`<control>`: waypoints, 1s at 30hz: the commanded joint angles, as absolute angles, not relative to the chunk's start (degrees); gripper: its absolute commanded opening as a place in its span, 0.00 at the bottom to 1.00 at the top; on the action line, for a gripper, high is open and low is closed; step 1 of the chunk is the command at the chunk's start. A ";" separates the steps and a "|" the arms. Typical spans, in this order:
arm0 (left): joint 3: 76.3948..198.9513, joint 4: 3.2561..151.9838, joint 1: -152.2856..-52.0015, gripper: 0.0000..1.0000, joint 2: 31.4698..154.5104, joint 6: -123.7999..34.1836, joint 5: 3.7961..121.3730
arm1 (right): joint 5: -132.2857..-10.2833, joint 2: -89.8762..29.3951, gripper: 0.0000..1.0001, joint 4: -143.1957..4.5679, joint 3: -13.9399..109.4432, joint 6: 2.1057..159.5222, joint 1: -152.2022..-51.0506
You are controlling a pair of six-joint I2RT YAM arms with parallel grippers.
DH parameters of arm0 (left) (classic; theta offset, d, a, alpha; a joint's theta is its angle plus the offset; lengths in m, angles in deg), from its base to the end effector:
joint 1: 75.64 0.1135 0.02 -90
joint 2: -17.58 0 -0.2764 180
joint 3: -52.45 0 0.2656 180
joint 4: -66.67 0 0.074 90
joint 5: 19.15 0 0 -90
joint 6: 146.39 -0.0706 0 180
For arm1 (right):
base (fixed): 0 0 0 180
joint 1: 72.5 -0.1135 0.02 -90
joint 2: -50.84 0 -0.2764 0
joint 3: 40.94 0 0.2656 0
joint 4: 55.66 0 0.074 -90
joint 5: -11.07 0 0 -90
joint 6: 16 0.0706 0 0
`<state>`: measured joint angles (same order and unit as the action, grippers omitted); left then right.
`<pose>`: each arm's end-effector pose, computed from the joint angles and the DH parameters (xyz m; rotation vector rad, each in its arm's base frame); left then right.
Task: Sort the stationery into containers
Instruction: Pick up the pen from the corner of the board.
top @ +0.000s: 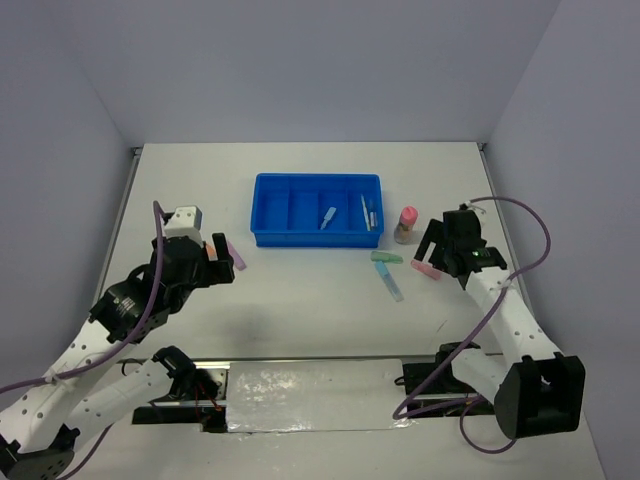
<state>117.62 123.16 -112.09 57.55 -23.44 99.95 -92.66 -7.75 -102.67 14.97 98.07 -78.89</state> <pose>0.1527 -0.0701 0.3337 -0.2339 2.0353 -0.2165 0.2339 0.0093 0.2283 0.4742 2.3583 -0.0475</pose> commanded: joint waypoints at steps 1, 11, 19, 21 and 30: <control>117.36 120.59 -111.77 0.99 57.58 -25.01 98.71 | -87.11 -6.46 0.94 -98.17 13.26 101.41 -74.62; 117.10 120.42 -111.77 0.99 56.61 -25.27 98.00 | -101.67 -9.54 1.00 -101.40 11.22 130.80 -72.94; 117.01 120.42 -111.77 0.99 55.99 -25.27 98.00 | -105.03 -16.47 0.99 -120.04 18.78 164.04 -72.94; 117.01 120.50 -111.77 0.99 56.08 -25.19 98.09 | -103.20 -18.58 0.97 -122.49 21.33 166.71 -73.03; 117.01 120.50 -111.85 0.99 55.29 -25.27 98.09 | -99.49 -33.69 0.92 -126.99 28.10 173.84 -71.01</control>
<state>117.56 122.12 -112.07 56.26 -23.70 98.40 -99.00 -30.72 -122.45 25.57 168.21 -72.18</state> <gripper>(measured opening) 0.993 0.926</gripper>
